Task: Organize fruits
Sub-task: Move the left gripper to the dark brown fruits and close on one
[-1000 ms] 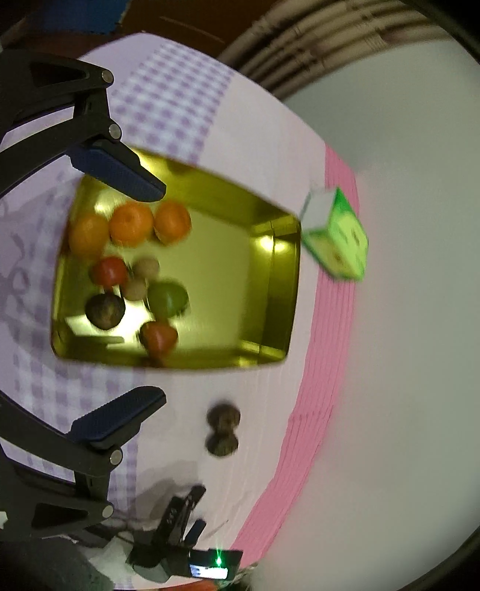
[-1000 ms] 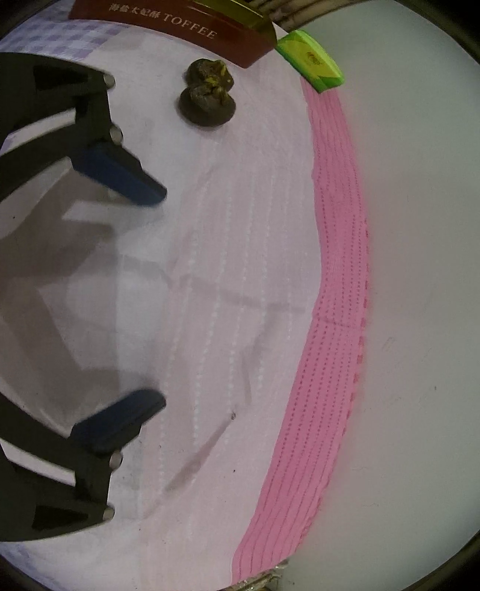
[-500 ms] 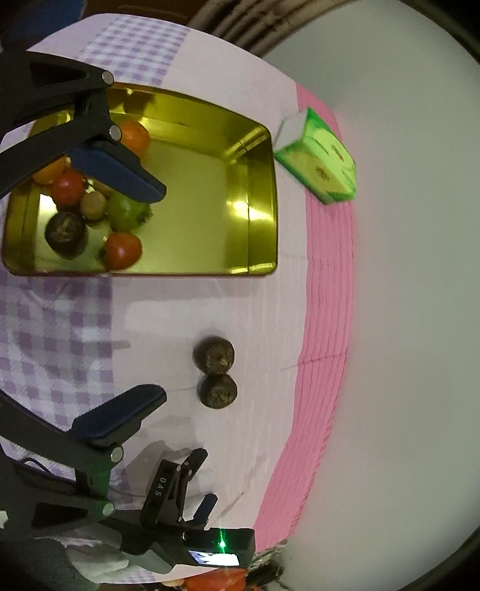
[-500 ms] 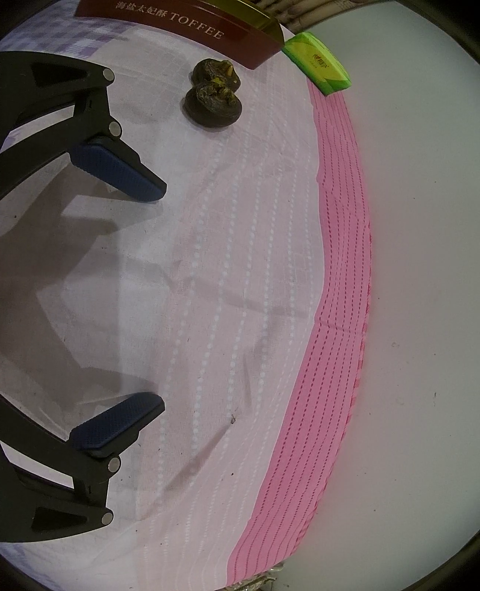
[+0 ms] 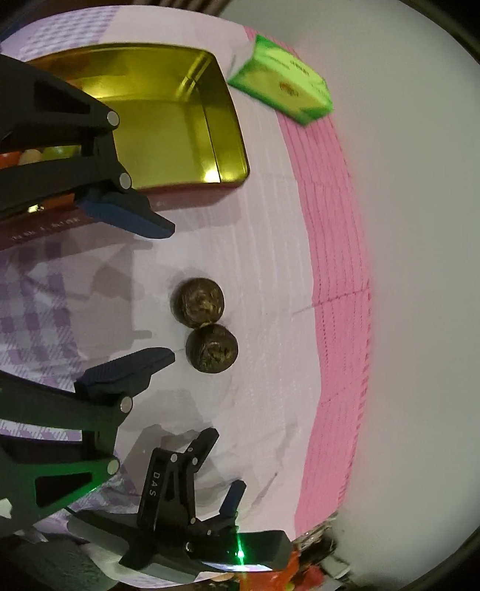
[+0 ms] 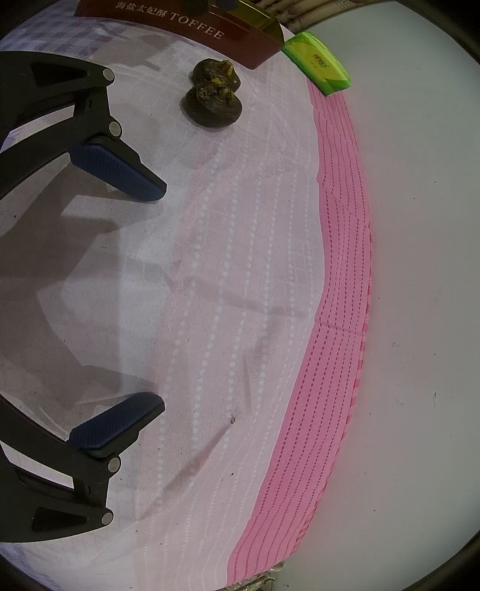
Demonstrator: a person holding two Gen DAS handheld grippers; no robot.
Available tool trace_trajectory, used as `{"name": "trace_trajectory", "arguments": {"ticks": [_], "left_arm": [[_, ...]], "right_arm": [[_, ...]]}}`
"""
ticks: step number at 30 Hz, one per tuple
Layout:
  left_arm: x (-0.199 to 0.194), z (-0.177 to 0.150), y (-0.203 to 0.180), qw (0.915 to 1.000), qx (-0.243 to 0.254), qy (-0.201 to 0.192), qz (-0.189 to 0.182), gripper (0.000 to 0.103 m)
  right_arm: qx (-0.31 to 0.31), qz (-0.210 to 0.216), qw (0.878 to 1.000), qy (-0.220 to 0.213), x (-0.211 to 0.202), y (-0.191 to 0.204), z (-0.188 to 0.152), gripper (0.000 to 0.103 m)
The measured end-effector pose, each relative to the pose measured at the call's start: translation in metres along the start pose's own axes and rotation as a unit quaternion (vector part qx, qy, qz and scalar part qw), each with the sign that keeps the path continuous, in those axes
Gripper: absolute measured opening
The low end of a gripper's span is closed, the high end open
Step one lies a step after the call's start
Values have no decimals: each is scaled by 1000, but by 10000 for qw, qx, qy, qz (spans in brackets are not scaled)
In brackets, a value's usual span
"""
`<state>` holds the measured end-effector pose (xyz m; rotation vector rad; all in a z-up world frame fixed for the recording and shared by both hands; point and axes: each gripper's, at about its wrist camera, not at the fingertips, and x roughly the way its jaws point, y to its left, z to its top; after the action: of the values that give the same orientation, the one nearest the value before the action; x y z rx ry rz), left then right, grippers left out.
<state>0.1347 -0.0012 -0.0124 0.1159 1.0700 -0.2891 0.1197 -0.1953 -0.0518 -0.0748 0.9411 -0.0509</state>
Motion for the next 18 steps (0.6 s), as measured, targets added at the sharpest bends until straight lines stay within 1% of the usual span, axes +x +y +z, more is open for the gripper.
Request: {"name": "trace_trajectory", "arguments": {"ticks": [1, 3, 5, 8, 16, 18], "left_arm": [[3, 1, 0, 10000, 16, 7, -30, 57], [9, 3, 1, 9998, 34, 74, -187, 51], [15, 5, 1, 9995, 53, 141, -290, 50], [24, 7, -1, 9991, 144, 222, -329, 47], [40, 14, -5, 9985, 247, 328, -353, 47], [44, 15, -7, 9982, 322, 352, -350, 45]], "right_arm": [[0, 0, 10000, -1, 0, 0, 0, 103], [0, 0, 10000, -1, 0, 0, 0, 103], [0, 0, 10000, -1, 0, 0, 0, 103], [0, 0, 10000, -2, 0, 0, 0, 103], [-1, -1, 10000, -2, 0, -1, 0, 103], [-1, -1, 10000, -2, 0, -1, 0, 103]]}}
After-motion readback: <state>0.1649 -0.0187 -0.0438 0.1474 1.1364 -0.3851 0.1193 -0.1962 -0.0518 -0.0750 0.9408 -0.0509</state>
